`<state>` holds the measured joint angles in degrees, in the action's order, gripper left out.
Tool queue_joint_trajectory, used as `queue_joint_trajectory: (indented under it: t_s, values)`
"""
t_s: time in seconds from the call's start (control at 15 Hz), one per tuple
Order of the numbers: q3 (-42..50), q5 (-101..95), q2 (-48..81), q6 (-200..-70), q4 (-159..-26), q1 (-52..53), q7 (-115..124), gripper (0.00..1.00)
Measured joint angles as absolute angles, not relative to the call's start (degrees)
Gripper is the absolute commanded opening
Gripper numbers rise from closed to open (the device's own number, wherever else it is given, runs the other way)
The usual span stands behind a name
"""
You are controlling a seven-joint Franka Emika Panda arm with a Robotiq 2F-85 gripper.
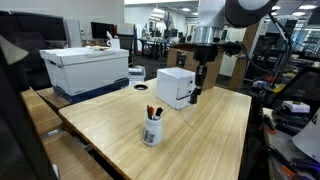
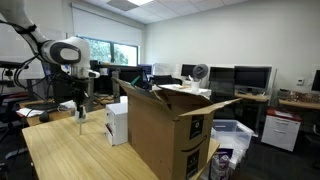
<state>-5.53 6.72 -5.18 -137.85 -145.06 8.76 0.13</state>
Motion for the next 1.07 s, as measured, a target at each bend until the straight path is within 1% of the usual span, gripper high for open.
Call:
queue_joint_trajectory:
  t_s: [0.27,0.33,0.4,0.47,0.53,0.6,0.73,0.8,1.0,1.07]
  values:
    - [-5.65,6.68,-5.18,-137.85,-145.05,8.77,-0.07,0.04]
    - [-5.78,6.68,-5.18,-137.85,-145.06,8.82,-0.07,0.08]
    - [-5.96,6.68,-5.19,-137.86,-145.06,8.91,-0.07,0.30]
    - [-6.11,6.68,-5.20,-137.86,-145.06,9.04,-0.07,0.32]
    - [-6.30,6.68,-5.20,-137.85,-145.07,9.16,-0.07,0.39]
    - [-6.50,6.68,-5.20,-137.85,-145.09,9.21,-0.07,0.43]
    - [-6.86,6.68,-5.20,-137.85,-145.19,9.24,-0.07,0.54]
    - [-7.03,6.68,-5.20,-137.85,-145.27,9.25,-0.07,0.61]
    - [-7.18,6.68,-5.20,-137.85,-145.45,9.25,-0.07,0.78]
    - [-7.18,6.68,-5.20,-137.85,-145.50,9.25,-0.07,0.82]
